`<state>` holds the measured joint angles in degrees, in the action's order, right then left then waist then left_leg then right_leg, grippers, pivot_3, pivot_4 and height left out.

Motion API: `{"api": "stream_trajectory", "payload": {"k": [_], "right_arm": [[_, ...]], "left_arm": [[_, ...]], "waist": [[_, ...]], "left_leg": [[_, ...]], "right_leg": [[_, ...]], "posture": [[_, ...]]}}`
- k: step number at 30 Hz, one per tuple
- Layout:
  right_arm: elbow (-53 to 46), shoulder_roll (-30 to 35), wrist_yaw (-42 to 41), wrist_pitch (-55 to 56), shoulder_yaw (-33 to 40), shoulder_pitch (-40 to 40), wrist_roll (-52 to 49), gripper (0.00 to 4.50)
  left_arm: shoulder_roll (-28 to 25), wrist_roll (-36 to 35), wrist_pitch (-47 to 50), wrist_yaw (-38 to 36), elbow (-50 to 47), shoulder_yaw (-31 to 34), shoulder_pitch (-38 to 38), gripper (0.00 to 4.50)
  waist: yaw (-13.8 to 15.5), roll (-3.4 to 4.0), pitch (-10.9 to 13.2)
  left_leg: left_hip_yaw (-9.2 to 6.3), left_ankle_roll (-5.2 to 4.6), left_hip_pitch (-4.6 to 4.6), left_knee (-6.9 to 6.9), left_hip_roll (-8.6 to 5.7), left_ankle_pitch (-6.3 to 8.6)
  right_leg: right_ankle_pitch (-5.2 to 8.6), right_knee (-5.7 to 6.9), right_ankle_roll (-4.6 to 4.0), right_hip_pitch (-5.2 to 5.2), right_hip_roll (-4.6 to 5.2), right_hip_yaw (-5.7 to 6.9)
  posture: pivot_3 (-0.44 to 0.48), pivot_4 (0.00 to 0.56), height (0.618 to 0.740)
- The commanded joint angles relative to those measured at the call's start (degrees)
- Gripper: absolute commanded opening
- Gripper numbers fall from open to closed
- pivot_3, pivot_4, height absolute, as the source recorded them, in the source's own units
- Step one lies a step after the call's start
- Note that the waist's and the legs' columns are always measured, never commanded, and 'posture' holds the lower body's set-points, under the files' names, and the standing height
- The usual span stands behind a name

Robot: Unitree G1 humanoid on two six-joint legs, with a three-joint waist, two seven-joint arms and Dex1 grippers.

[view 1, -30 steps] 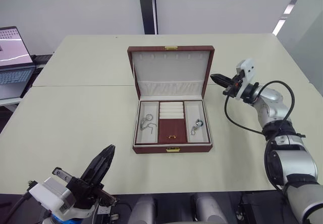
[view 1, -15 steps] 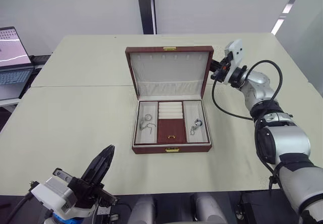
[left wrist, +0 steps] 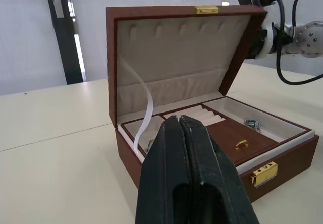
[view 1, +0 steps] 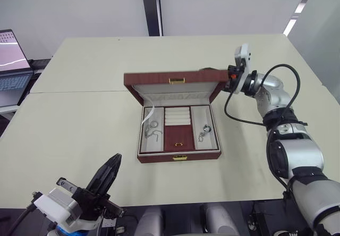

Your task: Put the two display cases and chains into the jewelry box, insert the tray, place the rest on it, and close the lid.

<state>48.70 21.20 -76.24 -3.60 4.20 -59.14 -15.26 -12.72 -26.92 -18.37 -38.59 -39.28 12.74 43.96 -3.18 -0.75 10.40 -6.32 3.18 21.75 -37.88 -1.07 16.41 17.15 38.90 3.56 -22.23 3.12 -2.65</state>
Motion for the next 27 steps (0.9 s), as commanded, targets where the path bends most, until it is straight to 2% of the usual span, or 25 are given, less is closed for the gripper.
{"api": "stream_trajectory", "payload": {"k": [1, 12, 16, 18, 20, 27], "right_arm": [[-4.71, 1.19, 0.6, -1.69, 0.51, 0.59, -1.23, 0.01], [-7.12, 2.86, 2.97, -0.51, 0.84, 3.39, -0.76, 0.01], [-10.07, 4.23, 4.08, -1.2, 1.51, 6.82, -1.26, 0.0], [-11.92, 5.34, 4.92, -1.9, 2.21, 9.31, -1.72, 0.45], [-14.18, 6.7, 5.21, -3.2, 2.75, 12.3, -2.26, 0.8], [-24.05, 12.42, 6.89, -6.41, 4.56, 25.69, -3.95, 2.64]], "left_arm": [[-0.75, -0.37, 1.1, 1.56, -1.66, -0.55, -0.04, 0.0], [-3.14, -1.28, 5.94, 4.35, -2.59, -0.33, -0.54, 0.0], [-4.89, -2.36, 10.18, 7.07, -1.47, 2.47, -2.99, 0.86], [-6.06, -3.37, 12.18, 7.81, 0.12, 4.28, -4.83, 1.55], [-7.37, -3.87, 13.03, 7.54, 3.07, 6.21, -7.22, 2.04], [-13.26, -4.99, 16.83, 4.96, 20.11, 11.93, -19.63, 4.09]], "waist": [[0.0, 0.01, 0.0], [0.02, 0.0, 0.0], [0.09, 0.0, 0.0], [0.13, 0.01, 0.0], [0.6, 0.02, 0.0], [1.32, 0.03, -0.01]], "left_leg": [[0.0, 0.0, 0.0, 0.0, -0.01, 0.0], [0.0, 0.0, 0.01, 0.0, -0.02, 0.0], [-0.01, 0.0, 0.01, 0.0, -0.01, 0.0], [-0.02, 0.0, 0.0, -0.02, -0.01, 0.0], [-0.03, 0.0, 0.0, -0.02, -0.03, 0.0], [-0.06, 0.01, 0.0, -0.06, -0.03, 0.0]], "right_leg": [[0.0, 0.0, 0.0, 0.0, 0.0, 0.0], [0.0, 0.0, 0.0, 0.0, 0.0, 0.0], [0.0, 0.0, 0.0, 0.0, 0.0, 0.01], [0.0, 0.02, 0.0, 0.0, -0.01, 0.03], [0.0, 0.02, 0.0, 0.02, 0.0, 0.03], [0.0, 0.04, 0.01, 0.03, 0.0, 0.08]], "posture": [[0.0, 0.15, 0.74], [0.0, 0.15, 0.74], [0.0, 0.15, 0.74], [0.0, 0.15, 0.74], [0.0, 0.15, 0.74], [0.0, 0.15, 0.74]]}}
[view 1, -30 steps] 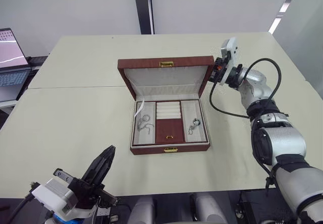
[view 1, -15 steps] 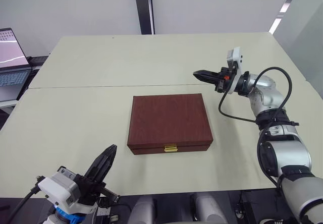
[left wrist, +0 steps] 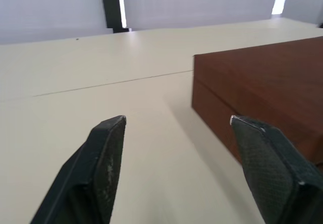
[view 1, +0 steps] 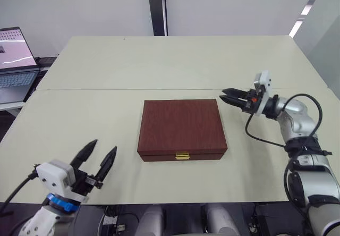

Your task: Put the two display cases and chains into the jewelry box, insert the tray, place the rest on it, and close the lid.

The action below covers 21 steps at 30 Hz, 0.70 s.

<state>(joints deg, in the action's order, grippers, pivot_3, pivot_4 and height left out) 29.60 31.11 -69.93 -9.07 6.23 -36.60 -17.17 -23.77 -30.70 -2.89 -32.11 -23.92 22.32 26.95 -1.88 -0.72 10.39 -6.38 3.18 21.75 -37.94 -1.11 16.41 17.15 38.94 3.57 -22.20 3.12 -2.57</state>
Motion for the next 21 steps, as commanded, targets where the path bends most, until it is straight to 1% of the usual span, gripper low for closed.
{"api": "stream_trajectory", "payload": {"k": [1, 2, 3, 6, 8, 10, 16, 18, 21], "right_arm": [[-5.83, 3.05, 0.94, -1.25, 2.87, 4.48, -2.19, 2.97], [-6.94, 3.49, 1.27, -1.81, 3.15, 5.68, -2.55, 3.24], [-8.07, 4.09, 1.52, -2.37, 3.62, 7.19, -2.96, 3.53], [-11.23, 5.75, 2.87, -5.01, 5.42, 11.13, -4.69, 4.49], [-11.22, 7.38, 3.52, -4.73, 6.52, 13.68, -4.29, 4.49], [-10.45, 8.48, 3.72, -3.87, 6.92, 15.17, -3.93, 4.49], [-8.02, 11.0, 4.54, -2.31, 8.01, 17.25, -3.55, 4.49], [-7.24, 11.81, 4.45, -1.95, 8.14, 17.84, -3.5, 4.49], [-6.17, 13.22, 4.28, -0.99, 8.08, 19.08, -3.0, 4.49]], "left_arm": [[-2.87, -1.52, 1.98, -1.93, 6.59, 2.88, -3.71, 4.44], [-3.74, -2.02, 3.3, -2.53, 8.06, 3.19, -4.48, 4.5], [-5.51, -0.63, 3.52, -3.39, 10.51, 3.13, -5.85, 4.5], [-10.23, -1.85, 10.52, -3.24, 17.67, 4.38, -11.46, 4.5], [-12.82, -2.28, 12.36, -4.04, 22.61, 5.65, -15.74, 4.5], [-13.72, -2.02, 12.21, -5.06, 25.39, 6.45, -17.94, 4.5], [-15.69, -1.78, 11.15, -11.75, 29.54, 7.55, -19.13, 4.5], [-16.63, -0.57, 11.39, -12.0, 30.21, 7.73, -19.15, 4.5], [-19.73, 0.05, 12.11, -13.38, 32.67, 8.59, -20.35, 4.5]], "waist": [[0.03, 0.0, 0.0], [0.0, 0.0, 0.0], [-0.16, 0.0, 0.0], [-0.11, 0.01, -0.01], [-0.09, 0.01, -0.01], [-0.09, -0.02, 0.0], [-0.41, -0.01, 0.0], [-0.36, -0.02, 0.0], [-0.27, -0.02, 0.0]], "left_leg": [[0.01, 0.0, -0.01, 0.0, -0.03, 0.0], [0.0, 0.0, -0.01, 0.01, -0.03, 0.0], [0.01, 0.0, -0.01, 0.0, -0.01, 0.0], [-0.01, 0.0, -0.07, 0.03, 0.02, 0.0], [-0.04, 0.0, -0.07, 0.03, 0.05, 0.0], [-0.04, 0.0, -0.07, 0.0, 0.01, 0.0], [0.05, 0.0, -0.07, 0.04, 0.03, 0.0], [0.03, 0.01, -0.07, 0.03, 0.03, 0.0], [0.0, 0.0, -0.07, 0.03, 0.03, 0.0]], "right_leg": [[0.0, 0.0, 0.0, 0.01, 0.02, -0.02], [0.0, 0.0, 0.0, 0.0, 0.02, -0.01], [0.0, 0.01, 0.0, 0.0, 0.02, -0.01], [0.0, 0.06, 0.0, 0.0, -0.01, 0.01], [0.0, 0.07, 0.0, 0.01, -0.06, 0.06], [0.0, 0.06, 0.0, 0.04, -0.03, 0.05], [0.0, 0.02, 0.01, -0.02, 0.02, -0.02], [0.0, 0.04, 0.01, -0.01, 0.01, 0.0], [0.0, 0.04, 0.01, 0.0, 0.01, 0.01]], "posture": [[0.0, 0.15, 0.74], [0.0, 0.15, 0.74], [0.0, 0.15, 0.74], [0.0, 0.15, 0.74], [0.0, 0.15, 0.74], [0.0, 0.15, 0.74], [0.0, 0.15, 0.74], [0.0, 0.15, 0.74], [0.0, 0.15, 0.74]]}}
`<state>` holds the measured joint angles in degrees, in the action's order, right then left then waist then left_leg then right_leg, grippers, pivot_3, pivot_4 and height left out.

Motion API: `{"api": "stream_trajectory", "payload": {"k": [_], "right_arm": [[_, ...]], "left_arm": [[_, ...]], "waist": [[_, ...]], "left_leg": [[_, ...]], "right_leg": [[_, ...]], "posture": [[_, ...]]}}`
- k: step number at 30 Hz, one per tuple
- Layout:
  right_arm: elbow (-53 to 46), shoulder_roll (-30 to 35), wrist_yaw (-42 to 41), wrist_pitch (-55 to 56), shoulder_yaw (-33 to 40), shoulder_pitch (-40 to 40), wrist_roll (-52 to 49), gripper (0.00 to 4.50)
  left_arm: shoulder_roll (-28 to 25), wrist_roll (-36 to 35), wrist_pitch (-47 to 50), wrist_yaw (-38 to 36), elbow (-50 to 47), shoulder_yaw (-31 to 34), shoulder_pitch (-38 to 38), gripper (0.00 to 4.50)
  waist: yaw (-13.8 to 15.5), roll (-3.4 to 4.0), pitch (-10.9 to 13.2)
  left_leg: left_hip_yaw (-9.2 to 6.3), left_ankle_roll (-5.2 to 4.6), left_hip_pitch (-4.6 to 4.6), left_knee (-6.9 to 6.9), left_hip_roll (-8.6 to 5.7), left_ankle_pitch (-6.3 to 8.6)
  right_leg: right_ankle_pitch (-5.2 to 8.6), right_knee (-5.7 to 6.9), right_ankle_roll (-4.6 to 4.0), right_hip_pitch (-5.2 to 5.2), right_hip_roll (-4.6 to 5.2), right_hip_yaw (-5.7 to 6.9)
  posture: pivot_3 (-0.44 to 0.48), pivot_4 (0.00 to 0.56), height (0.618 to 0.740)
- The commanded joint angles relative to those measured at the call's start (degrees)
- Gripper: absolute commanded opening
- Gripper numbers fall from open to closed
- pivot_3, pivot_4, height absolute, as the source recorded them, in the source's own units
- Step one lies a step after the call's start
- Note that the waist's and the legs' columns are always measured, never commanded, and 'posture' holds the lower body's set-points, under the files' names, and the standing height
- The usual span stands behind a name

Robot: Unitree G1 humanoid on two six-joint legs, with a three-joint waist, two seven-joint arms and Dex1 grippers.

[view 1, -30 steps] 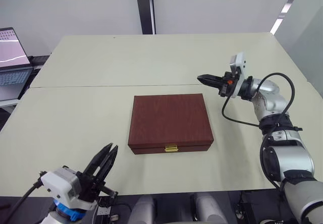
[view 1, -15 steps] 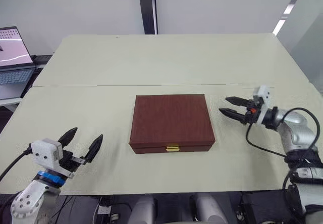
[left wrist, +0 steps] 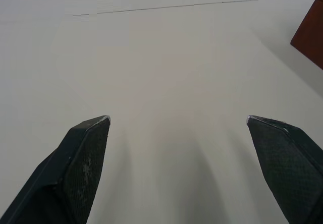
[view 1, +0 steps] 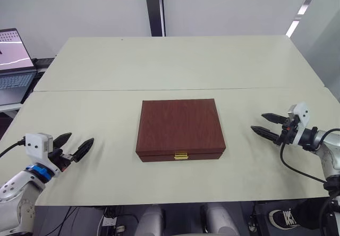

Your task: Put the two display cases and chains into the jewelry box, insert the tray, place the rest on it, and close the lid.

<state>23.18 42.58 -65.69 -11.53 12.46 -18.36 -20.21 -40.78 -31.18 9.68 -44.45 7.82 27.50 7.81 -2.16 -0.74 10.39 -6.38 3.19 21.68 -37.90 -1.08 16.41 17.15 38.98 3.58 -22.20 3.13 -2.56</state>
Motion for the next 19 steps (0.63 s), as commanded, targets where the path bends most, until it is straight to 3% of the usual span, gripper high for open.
{"api": "stream_trajectory", "payload": {"k": [1, 19], "right_arm": [[0.49, 2.02, 0.0, 1.59, 1.89, 1.1, 0.0, 4.49], [0.66, 3.44, -0.07, 1.83, 2.19, 2.91, -0.27, 4.49]], "left_arm": [[-3.54, 0.84, -0.41, -1.02, 1.37, 3.45, -1.56, 4.5], [-6.99, 0.75, 6.62, -3.6, -1.61, 4.45, -2.6, 4.5]], "waist": [[0.06, 0.0, 0.0], [0.16, 0.01, 0.0]], "left_leg": [[0.0, 0.0, 0.0, 0.0, 0.0, 0.0], [0.03, 0.0, -0.01, 0.0, 0.0, 0.0]], "right_leg": [[0.0, 0.0, 0.0, 0.0, 0.0, 0.0], [0.0, 0.0, 0.0, 0.0, 0.02, -0.03]], "posture": [[0.0, 0.15, 0.74], [0.0, 0.15, 0.74]]}}
